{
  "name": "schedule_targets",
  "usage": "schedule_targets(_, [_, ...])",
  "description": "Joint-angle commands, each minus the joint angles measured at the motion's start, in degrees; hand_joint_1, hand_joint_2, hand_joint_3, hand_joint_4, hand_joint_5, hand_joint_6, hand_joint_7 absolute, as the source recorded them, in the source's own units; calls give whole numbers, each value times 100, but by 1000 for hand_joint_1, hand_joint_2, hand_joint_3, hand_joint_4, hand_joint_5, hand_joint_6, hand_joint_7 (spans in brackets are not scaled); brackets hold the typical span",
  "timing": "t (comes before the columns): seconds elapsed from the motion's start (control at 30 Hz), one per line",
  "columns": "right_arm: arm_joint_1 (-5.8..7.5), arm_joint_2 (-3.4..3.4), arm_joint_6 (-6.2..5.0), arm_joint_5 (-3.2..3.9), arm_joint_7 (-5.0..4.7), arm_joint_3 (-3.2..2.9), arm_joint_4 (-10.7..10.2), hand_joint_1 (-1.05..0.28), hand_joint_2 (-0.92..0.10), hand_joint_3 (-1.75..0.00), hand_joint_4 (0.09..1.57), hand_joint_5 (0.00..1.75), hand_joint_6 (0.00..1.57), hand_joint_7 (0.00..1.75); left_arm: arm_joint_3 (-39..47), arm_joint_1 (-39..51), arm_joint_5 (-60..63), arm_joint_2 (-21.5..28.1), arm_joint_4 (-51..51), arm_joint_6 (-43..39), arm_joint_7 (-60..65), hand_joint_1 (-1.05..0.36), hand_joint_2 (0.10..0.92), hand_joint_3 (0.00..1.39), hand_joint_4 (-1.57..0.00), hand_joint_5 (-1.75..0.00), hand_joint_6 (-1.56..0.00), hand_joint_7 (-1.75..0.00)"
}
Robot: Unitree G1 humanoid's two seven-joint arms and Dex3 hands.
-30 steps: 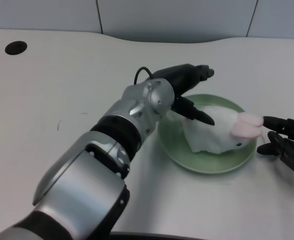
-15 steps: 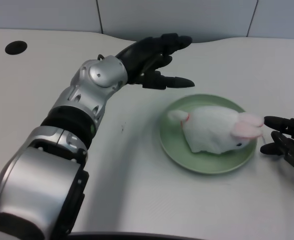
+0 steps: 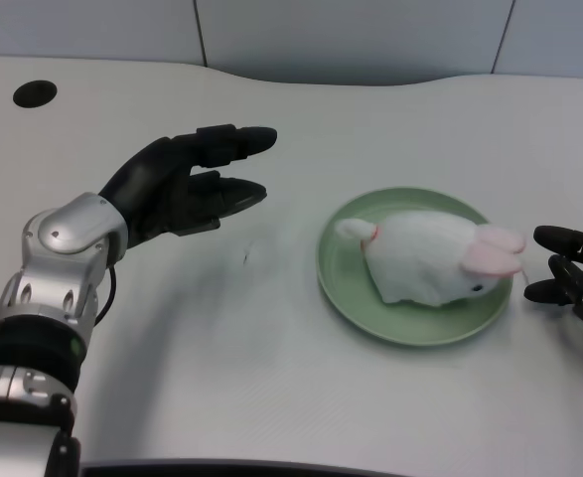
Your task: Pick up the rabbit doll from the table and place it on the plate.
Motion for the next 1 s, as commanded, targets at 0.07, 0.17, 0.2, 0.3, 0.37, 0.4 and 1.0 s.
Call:
schedule_targets(0.07, [-57,-92,68,52,-12,-35,16,-423,-921,-258,738,846,966,12,209,892,-369,163,-1137,566,40,-644,921,310,-349,-1091,-594,-146])
schedule_targets(0.17, [-35,-99,49,22,-32,-16,-5,-427,-921,-255,743,846,967,12,298,1542,-567,271,-1778,949,-25,-619,921,341,-287,-1375,-670,-208])
schedule_targets(0.2, [-21,-103,23,1,-48,-3,-7,-428,-921,-254,744,845,967,12,316,1735,-596,304,-1946,1033,-3,-610,921,343,-296,-1458,-684,-248])
schedule_targets(0.3, [0,-107,-33,-13,-25,5,-2,-424,-921,-256,742,838,966,10,316,2133,-601,405,-2239,1094,78,-593,921,389,-344,-1598,-603,-617])
schedule_targets(0.37, [4,-108,-45,-14,-17,5,6,-424,-921,-259,742,838,964,9,310,2314,-579,456,-2347,1097,140,-574,921,426,-396,-1632,-600,-785])
schedule_targets(0.4, [2,-111,-53,-24,-42,7,20,-424,-921,-260,746,838,966,10,320,2428,-566,469,-2358,1070,198,-567,921,440,-426,-1655,-607,-860])
schedule_targets(1.0, [-219,-212,167,7,-16,-52,203,-432,-921,-251,764,810,981,14,329,2649,-564,417,-1490,930,366,-485,921,508,-696,-1746,-488,-1665])
